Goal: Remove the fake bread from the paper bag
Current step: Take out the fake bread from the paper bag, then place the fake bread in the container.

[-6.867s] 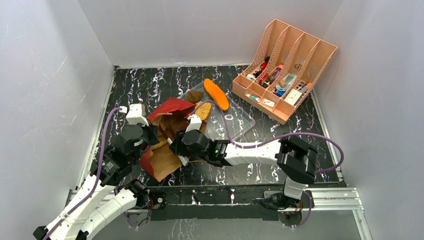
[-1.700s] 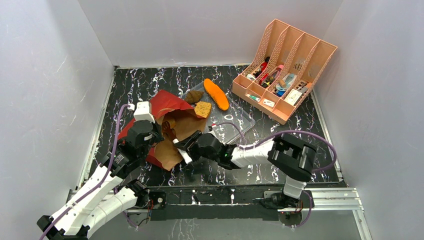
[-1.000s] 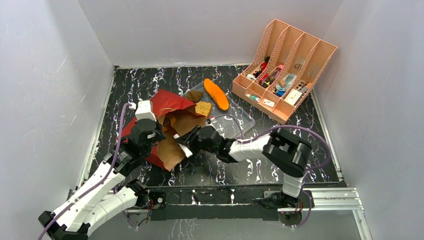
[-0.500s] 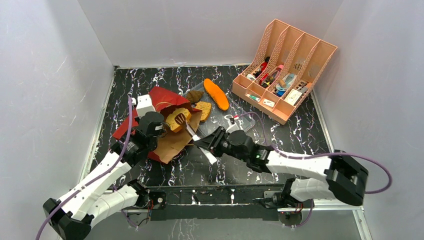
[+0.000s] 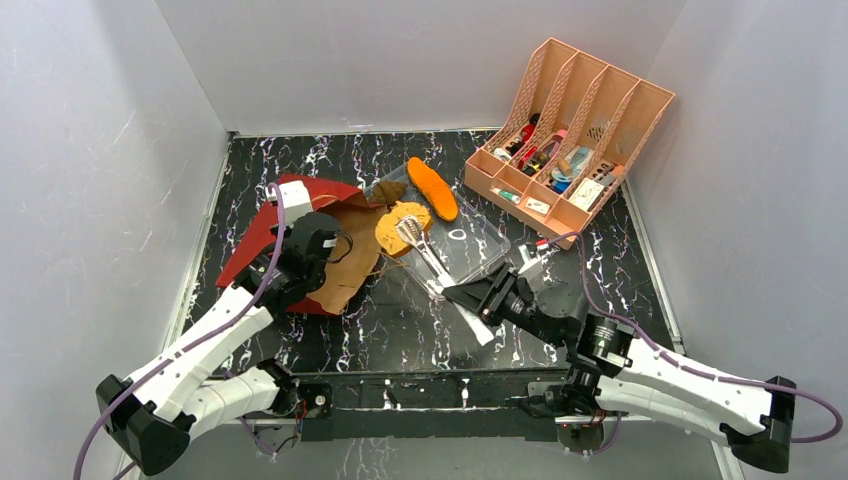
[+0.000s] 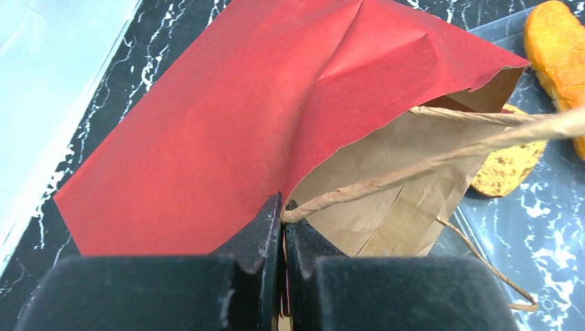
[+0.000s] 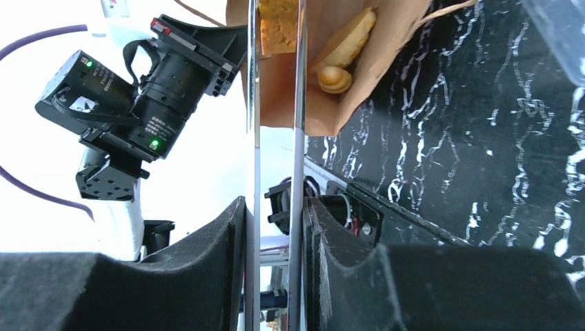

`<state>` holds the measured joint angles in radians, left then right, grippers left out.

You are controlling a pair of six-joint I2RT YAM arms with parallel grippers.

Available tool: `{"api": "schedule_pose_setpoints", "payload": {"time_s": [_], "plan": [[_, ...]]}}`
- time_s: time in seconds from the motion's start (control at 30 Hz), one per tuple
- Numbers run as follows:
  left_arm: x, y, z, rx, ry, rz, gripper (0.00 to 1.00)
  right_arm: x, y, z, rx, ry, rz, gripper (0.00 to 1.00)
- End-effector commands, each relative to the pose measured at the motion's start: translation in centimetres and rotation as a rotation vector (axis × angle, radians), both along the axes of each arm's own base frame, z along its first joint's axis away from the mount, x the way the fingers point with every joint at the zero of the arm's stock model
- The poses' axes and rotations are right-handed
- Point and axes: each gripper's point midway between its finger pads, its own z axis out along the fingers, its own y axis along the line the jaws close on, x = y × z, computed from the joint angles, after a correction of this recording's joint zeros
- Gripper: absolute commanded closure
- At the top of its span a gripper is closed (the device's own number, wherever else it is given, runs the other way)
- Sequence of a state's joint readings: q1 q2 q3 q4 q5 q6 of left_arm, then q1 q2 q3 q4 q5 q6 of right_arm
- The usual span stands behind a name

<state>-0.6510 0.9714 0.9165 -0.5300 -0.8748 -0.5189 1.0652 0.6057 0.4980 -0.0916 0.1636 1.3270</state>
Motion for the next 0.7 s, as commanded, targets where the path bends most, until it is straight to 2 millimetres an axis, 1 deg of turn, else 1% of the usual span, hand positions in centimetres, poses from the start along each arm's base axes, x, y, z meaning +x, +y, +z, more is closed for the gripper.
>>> {"api": "schedule_pose_setpoints", "payload": {"time_s": [0.0,0.1,0.23,0.3,0.5,0.6,0.67], "plan": [[-0.4,1.6,1.6,0.062,-0.022,0.050,1.00,0.6,-1.8,0.3,-0.029,-0.025,-0.072,1.00],[-0.7,1.9,1.8,0.067,-0.023,0.055,1.00,1.1,-2.2,0.1,-0.043,-0.023,-0.108,1.00],[-1.4,2.5,2.5,0.064,-0.031,0.059,1.00,2.5,-2.3,-0.2,-0.056,-0.032,-0.178,1.00],[-1.7,2.6,2.9,0.055,-0.039,0.052,1.00,3.3,-1.7,-0.6,-0.074,-0.038,-0.195,1.00],[-2.4,2.8,3.6,0.034,-0.041,0.028,1.00,5.4,1.2,-1.9,-0.129,-0.035,-0.191,1.00],[-2.7,2.7,3.8,0.018,-0.044,0.014,1.00,7.0,1.9,-2.5,-0.141,-0.035,-0.195,1.00],[-2.8,2.6,4.0,0.006,-0.049,0.003,1.00,8.1,2.1,-2.6,-0.138,-0.043,-0.200,1.00]]}}
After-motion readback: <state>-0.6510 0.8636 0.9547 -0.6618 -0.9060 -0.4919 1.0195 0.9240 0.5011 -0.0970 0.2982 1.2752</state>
